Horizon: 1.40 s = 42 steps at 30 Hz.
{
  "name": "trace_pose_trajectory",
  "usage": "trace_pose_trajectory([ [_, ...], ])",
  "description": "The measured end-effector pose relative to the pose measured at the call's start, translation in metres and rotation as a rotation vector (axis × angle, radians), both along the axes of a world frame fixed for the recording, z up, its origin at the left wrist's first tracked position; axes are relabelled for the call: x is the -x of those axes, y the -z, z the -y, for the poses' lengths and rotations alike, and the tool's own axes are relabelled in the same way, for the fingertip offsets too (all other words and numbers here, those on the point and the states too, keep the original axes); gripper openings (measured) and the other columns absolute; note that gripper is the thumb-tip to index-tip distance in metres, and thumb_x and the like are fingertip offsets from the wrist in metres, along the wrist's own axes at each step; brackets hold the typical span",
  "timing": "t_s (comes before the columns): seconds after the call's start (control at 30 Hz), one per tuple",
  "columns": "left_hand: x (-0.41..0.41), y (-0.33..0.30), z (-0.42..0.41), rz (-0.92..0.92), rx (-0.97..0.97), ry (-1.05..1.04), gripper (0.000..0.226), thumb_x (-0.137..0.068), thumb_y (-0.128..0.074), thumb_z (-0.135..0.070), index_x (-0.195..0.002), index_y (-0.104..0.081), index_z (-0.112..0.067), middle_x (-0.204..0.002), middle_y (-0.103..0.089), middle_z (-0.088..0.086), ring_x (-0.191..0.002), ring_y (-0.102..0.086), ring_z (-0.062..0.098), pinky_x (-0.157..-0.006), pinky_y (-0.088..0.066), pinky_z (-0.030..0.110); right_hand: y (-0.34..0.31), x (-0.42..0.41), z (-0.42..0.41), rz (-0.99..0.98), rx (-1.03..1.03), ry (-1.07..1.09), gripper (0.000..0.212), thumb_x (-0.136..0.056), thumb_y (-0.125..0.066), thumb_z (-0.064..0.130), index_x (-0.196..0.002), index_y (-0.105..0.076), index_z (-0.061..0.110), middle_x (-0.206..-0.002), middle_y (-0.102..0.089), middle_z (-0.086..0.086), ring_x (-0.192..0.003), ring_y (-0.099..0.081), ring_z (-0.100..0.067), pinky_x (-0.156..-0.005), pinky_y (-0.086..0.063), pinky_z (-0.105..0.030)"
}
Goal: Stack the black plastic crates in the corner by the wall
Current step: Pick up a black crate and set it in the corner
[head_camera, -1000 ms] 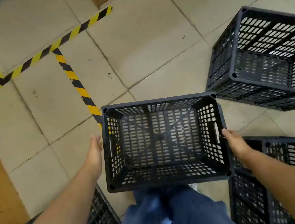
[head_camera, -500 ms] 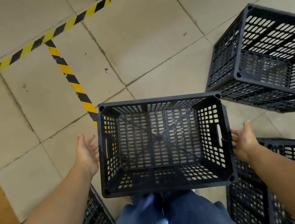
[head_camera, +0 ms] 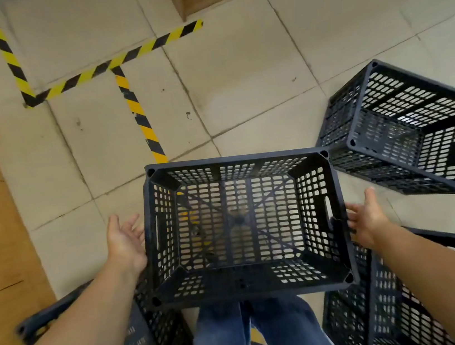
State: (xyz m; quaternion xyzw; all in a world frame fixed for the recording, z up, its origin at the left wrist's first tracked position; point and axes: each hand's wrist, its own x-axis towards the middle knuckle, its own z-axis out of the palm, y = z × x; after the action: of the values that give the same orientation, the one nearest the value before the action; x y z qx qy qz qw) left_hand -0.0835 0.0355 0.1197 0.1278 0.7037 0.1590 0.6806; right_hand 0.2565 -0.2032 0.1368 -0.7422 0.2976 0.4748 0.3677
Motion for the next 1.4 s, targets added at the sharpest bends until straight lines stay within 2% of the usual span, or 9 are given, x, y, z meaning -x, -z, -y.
trace_pose_trajectory([
  [0.2,0.037,-0.085,-0.017,0.039,-0.007,-0.034,0.078,-0.090,-0.015,-0.067,-0.138,-0.043,-0.013,-0.129,-0.052,0.016,-0.119,-0.048,0.029,-0.100,-0.033,0.049,-0.080,0.013,-0.034,0.043,0.026,-0.100,0.086,-0.090,-0.007,0.067,-0.134,-0.046,0.004,-0.100,-0.058,-0.017,-0.086,-0.054,-0.030,-0.094,-0.040,-0.045],
  [0.27,0.053,-0.113,-0.026,0.043,-0.006,-0.007,0.079,-0.089,-0.014,-0.069,-0.136,-0.046,-0.014,-0.127,-0.054,0.015,-0.119,-0.048,0.029,-0.103,-0.031,0.054,-0.107,0.017,-0.048,0.057,0.039,-0.150,0.088,-0.089,-0.007,0.069,-0.133,-0.048,0.004,-0.101,-0.057,-0.016,-0.099,-0.053,-0.031,-0.097,-0.039,-0.045],
  [0.43,0.086,-0.176,-0.047,0.064,-0.037,0.063,0.077,-0.089,-0.015,-0.069,-0.141,-0.040,-0.017,-0.133,-0.047,0.013,-0.129,-0.039,0.030,-0.101,-0.029,0.051,-0.173,0.036,-0.089,0.111,0.040,-0.243,0.091,-0.088,-0.005,0.070,-0.133,-0.048,0.003,-0.135,-0.050,-0.020,-0.120,-0.047,-0.034,-0.093,-0.037,-0.047],
  [0.57,0.114,-0.209,-0.064,0.058,-0.079,0.058,0.081,-0.086,-0.016,-0.073,-0.141,-0.040,-0.018,-0.139,-0.043,0.015,-0.134,-0.033,0.032,-0.109,-0.015,0.060,-0.216,0.053,-0.122,0.118,-0.002,-0.307,0.092,-0.089,-0.004,0.068,-0.129,-0.049,-0.001,-0.128,-0.052,-0.021,-0.125,-0.045,-0.037,-0.100,-0.035,-0.050],
  [0.7,0.138,-0.232,-0.087,0.107,-0.078,0.009,0.086,-0.083,-0.019,-0.076,-0.143,-0.036,-0.017,-0.137,-0.045,0.019,-0.133,-0.035,0.034,-0.110,-0.012,0.065,-0.247,0.060,-0.163,0.122,-0.041,-0.289,0.089,-0.090,-0.007,0.067,-0.129,-0.048,-0.002,-0.132,-0.051,-0.024,-0.118,-0.050,-0.038,-0.092,-0.040,-0.049],
  [0.83,0.147,-0.249,-0.113,0.088,-0.113,0.006,0.087,-0.081,-0.020,-0.078,-0.142,-0.038,-0.018,-0.137,-0.046,0.019,-0.132,-0.036,0.034,-0.110,-0.012,0.064,-0.272,0.057,-0.208,0.140,-0.066,-0.361,0.076,-0.095,-0.012,0.058,-0.123,-0.051,-0.002,-0.099,-0.058,-0.022,-0.083,-0.054,-0.033,-0.084,-0.042,-0.047],
  [1.07,0.131,-0.270,-0.169,0.061,-0.159,0.045,0.079,-0.085,-0.024,-0.073,-0.136,-0.043,-0.016,-0.112,-0.053,0.016,-0.104,-0.048,0.030,-0.097,-0.033,0.052,-0.287,0.035,-0.284,0.136,-0.109,-0.508,0.067,-0.098,-0.016,0.053,-0.120,-0.052,0.001,-0.091,-0.057,-0.016,-0.079,-0.053,-0.026,-0.081,-0.040,-0.043],
  [1.17,0.121,-0.275,-0.199,0.078,-0.177,-0.008,0.082,-0.084,-0.022,-0.074,-0.140,-0.039,-0.017,-0.118,-0.051,0.018,-0.109,-0.047,0.032,-0.100,-0.031,0.055,-0.287,0.013,-0.325,0.100,-0.115,-0.530,0.070,-0.096,-0.015,0.056,-0.117,-0.054,0.002,-0.091,-0.059,-0.016,-0.080,-0.054,-0.027,-0.078,-0.041,-0.042],
  [1.4,0.091,-0.291,-0.271,0.079,-0.205,-0.139,0.083,-0.084,-0.017,-0.074,-0.141,-0.036,-0.017,-0.110,-0.055,0.018,-0.114,-0.047,0.036,-0.107,-0.025,0.060,-0.288,-0.044,-0.422,-0.025,-0.149,-0.568,0.076,-0.091,-0.016,0.065,-0.114,-0.058,0.006,-0.093,-0.059,-0.015,-0.082,-0.054,-0.027,-0.070,-0.045,-0.039],
])
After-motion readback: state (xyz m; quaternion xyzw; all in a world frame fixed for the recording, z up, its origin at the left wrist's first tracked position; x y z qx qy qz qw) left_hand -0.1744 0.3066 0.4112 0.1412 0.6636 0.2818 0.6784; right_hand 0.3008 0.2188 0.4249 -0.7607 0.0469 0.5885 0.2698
